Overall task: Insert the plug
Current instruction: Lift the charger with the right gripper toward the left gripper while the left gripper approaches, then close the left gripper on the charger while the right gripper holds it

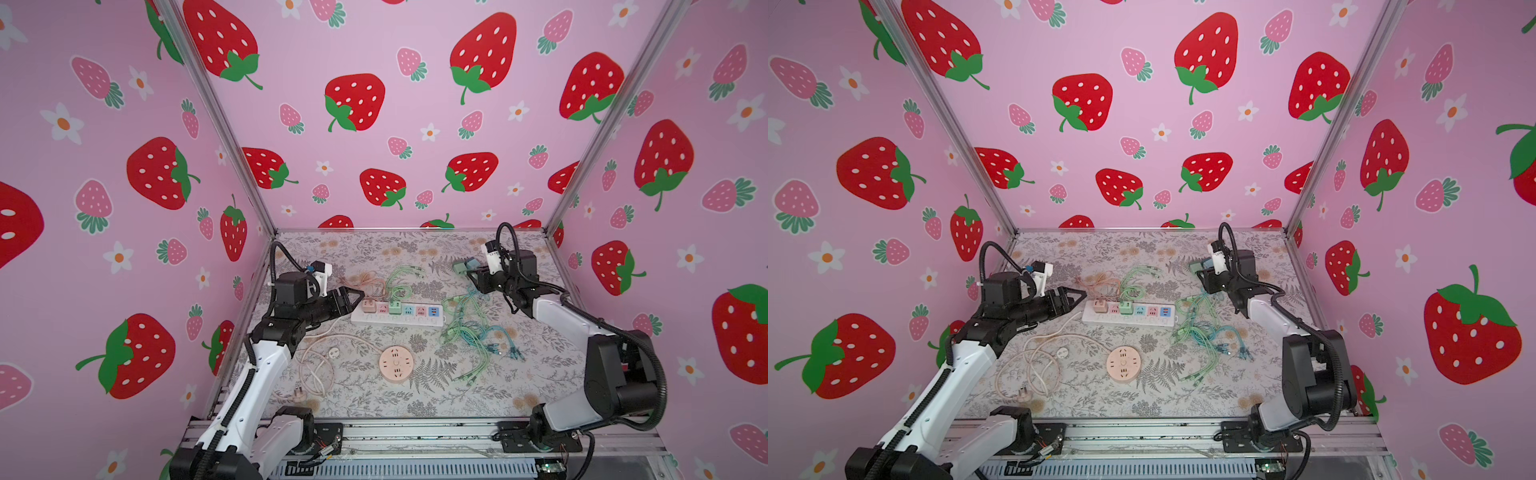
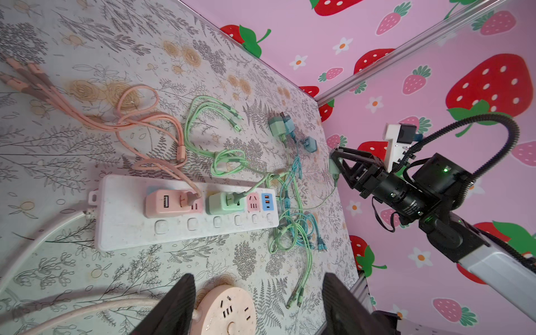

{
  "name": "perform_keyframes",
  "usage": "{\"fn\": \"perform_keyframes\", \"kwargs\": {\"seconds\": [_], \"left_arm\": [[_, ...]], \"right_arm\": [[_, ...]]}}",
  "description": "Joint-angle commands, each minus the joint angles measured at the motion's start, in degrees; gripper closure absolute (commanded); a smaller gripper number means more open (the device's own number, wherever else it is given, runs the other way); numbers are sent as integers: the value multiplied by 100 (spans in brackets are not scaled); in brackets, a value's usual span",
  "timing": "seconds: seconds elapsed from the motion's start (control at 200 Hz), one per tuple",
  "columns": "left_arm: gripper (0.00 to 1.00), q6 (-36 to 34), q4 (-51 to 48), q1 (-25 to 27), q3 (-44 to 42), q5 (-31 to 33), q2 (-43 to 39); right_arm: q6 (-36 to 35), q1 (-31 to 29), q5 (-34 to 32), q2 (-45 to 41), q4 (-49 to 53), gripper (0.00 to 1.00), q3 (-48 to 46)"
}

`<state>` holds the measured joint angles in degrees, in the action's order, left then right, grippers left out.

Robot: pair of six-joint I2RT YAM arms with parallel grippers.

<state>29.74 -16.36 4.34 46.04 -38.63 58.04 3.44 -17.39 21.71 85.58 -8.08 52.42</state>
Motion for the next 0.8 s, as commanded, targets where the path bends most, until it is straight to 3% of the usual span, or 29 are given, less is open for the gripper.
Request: {"fn": "perform_keyframes", "kwargs": {"seconds": [0.0,0.335,0.535,0.795], "left_arm": [[28,134,421,-21,262,-754,134],[27,584,1225,43,267,-1516,503],[26,455,1219,309,410,-1902,669],[26,3,805,857,699,-1960,931]], "right_arm": [[-779,-335,935,-308,-350,79,-147],[-1749,-1465,1698,-627,140,80,193],[-2156,-1918,1659,-675,466,81,424],[-2536,-2349,1535,-716,921,81,781]]}}
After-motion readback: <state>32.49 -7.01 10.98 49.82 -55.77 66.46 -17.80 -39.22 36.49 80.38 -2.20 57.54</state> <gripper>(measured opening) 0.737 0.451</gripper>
